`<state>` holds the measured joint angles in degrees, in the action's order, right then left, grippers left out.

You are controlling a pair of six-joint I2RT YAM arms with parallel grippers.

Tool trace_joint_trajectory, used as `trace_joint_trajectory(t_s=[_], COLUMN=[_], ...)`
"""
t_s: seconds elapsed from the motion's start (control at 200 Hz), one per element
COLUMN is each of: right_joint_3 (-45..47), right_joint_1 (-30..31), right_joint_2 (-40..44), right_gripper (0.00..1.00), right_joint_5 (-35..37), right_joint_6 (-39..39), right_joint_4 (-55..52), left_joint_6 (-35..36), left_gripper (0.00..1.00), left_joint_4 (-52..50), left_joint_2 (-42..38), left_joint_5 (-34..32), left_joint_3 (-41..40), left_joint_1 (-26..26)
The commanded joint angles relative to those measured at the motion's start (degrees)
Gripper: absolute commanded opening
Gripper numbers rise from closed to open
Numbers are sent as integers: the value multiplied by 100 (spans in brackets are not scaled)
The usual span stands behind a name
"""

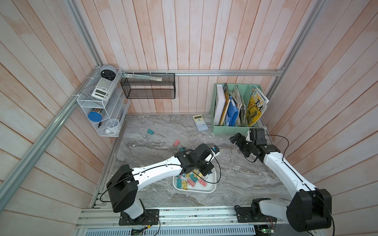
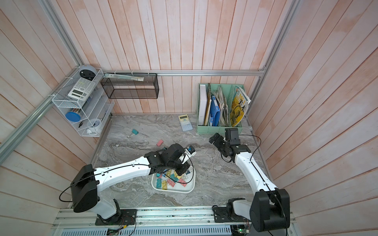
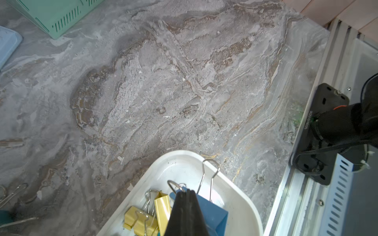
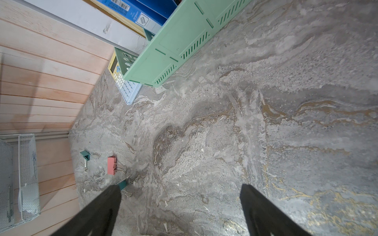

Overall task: Put the binder clips in the storage box
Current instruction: Place the binder clip in the storage box, then pick up the binder clip at the center of the board.

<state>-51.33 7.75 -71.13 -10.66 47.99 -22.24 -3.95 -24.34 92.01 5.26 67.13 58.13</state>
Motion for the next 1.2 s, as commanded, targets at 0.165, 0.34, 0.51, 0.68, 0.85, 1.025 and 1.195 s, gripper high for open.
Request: trace_joint_trajectory(t_s=[0.165,0.34,0.51,0.68,0.85,1.025,1.195], right_joint_3=[55,28,-65,-88,-122,-64,-88], right_joint_1=[30,28,25,26,18,25,19], right_joint_2=[94,28,-17,-32,-27,17,21], right_gripper=[98,98,98,98,98,98,98], right_joint_5=[-11,-9,22,94,159,229,239], right_joint_6=[-13,11,-16,16,64,172,241], right_joint_4=[-9,15,-5,14,76,165,226], left_joint_6=[-573,-706,-476,-223,-862,-955,-571], left_gripper=[1,17,33,32,32,32,36], left_joint_4=[1036,1084,851,492,-520,-1784,-2922], left_joint_2=[403,481,204,-186,38,974,2348], left_joint_5=[63,-31,-446,-819,-980,-1552,-1470], left_joint_3=[-422,-499,-396,117,1162,2277,3580], left_joint_1=[-3,14,1,-830,-2199,-3036,-3366])
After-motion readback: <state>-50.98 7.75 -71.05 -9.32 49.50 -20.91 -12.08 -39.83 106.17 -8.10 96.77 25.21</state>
